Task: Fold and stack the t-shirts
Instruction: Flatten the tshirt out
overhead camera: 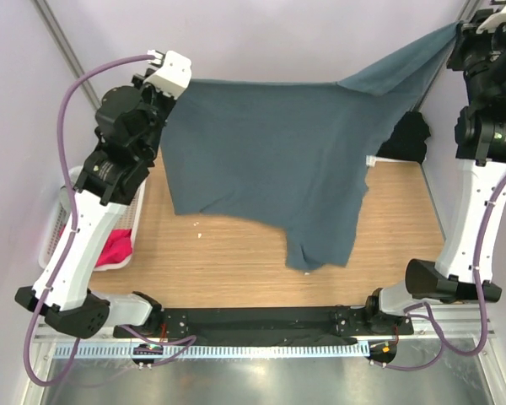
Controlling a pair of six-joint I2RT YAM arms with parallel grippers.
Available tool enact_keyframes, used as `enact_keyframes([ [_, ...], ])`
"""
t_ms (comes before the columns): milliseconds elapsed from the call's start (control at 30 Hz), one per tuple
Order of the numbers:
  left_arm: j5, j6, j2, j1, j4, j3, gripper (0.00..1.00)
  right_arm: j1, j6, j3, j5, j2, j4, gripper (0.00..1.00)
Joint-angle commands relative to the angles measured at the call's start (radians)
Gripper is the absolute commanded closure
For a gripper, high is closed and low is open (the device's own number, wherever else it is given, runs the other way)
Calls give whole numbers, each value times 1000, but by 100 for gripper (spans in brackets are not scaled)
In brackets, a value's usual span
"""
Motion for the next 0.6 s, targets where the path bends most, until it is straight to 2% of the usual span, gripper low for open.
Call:
enact_keyframes([
  [0,-46,1,-67,9,75,106,100,-5,-27,106,34,-129,116,99],
  [333,12,-36,-234,12,-16,62,100,-5,-71,52,15,-352,70,99],
  [567,12,-49,-268,21,-45,106,100,-5,-113,78,37,-413,64,99],
])
